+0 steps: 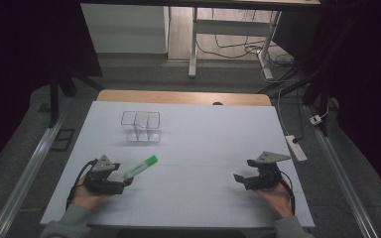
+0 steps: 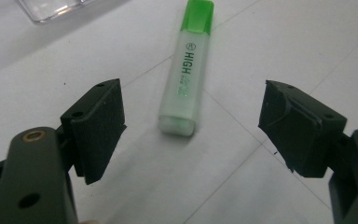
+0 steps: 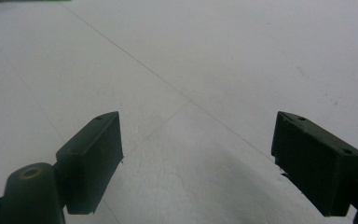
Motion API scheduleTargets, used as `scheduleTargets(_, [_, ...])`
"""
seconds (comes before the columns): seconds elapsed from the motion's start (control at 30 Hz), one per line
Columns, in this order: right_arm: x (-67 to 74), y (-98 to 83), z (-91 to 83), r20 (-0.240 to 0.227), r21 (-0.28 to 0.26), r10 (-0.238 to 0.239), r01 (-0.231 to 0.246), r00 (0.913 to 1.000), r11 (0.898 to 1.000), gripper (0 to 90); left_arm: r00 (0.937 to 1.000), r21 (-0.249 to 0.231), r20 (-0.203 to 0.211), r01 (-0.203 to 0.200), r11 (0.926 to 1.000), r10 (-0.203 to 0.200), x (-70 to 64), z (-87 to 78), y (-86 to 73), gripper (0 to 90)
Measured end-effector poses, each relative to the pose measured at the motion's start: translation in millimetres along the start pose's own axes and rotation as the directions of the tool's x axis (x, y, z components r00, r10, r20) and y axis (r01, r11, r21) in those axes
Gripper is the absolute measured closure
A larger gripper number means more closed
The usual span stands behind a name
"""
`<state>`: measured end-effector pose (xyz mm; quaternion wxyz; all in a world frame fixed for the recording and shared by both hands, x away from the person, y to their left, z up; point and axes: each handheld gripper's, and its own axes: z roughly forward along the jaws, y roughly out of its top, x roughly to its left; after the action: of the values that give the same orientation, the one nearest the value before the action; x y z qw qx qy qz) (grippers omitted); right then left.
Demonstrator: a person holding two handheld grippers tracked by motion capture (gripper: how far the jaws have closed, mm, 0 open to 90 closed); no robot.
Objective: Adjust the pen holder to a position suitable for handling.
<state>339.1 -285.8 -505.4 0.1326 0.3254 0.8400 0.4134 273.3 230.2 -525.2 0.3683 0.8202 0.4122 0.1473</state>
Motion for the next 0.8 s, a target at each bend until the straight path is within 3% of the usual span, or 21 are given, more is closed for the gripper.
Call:
scheduleTargets(0.17, [0.3,0.6,0.3,0.002,-0.005,0.007,-0.007,1.0,1.0,18.2,0.9999,0.006,-0.01,0.008,1.0,-0.008,-1.6,0.7,3.2,22.3])
scheduleTargets(0.37, [2.6,0.2,0.7,-0.002,0.003,-0.011,0.011,0.9999,1.0,18.3,0.9998,0.002,-0.017,-0.002,1.0,0.002,-5.1,-1.4,17.7,22.3])
scheduleTargets(0.8, [2.7,-0.9,1.9,-0.016,0.008,-0.004,0.004,0.9999,1.0,19.1,0.9982,0.003,-0.051,0.03,0.9995,-0.03,14.3,-10.8,47.4,24.0])
